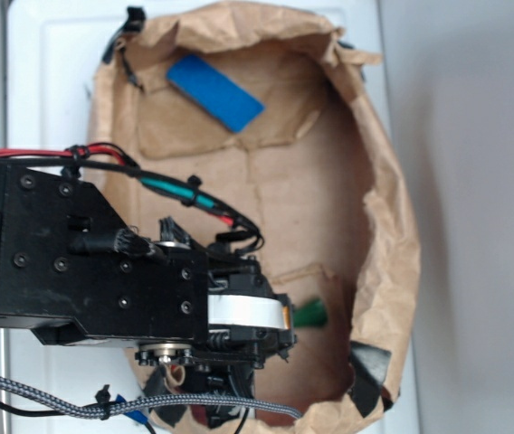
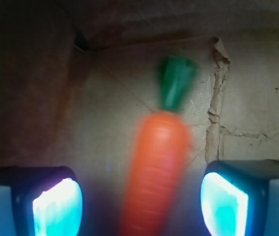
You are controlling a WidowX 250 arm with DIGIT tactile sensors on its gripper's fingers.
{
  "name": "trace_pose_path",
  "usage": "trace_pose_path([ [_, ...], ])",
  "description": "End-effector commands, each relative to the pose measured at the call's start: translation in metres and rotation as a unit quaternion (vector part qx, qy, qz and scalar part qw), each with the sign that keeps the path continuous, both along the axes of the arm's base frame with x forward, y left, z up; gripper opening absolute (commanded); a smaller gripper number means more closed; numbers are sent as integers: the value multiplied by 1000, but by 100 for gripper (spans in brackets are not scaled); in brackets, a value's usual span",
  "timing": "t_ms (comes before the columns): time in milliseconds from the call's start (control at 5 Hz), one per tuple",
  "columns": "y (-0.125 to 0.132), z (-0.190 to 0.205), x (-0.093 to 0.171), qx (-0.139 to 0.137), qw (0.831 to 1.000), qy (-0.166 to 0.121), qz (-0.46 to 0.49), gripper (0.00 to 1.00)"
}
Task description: Grab the carrot.
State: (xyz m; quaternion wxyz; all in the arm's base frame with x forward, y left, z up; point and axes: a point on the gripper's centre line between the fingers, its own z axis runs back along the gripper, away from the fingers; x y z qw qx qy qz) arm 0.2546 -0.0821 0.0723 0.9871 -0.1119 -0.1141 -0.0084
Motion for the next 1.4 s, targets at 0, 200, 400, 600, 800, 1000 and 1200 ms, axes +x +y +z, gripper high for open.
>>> trace_pose_path([
  [0,-21,2,-5,0,1000,-24,-18,100],
  [200,-33,-22,-14,44,998,-28,-20,100],
  [400,-35,-49,-13,80,996,-33,-8,100],
  [600,-35,-62,-12,84,995,-46,3,100],
  [800,-34,-49,-15,63,997,-35,15,100],
  [1000,-21,-11,-23,29,998,-34,38,0],
  [1200,7,38,-19,-8,998,-19,64,0],
])
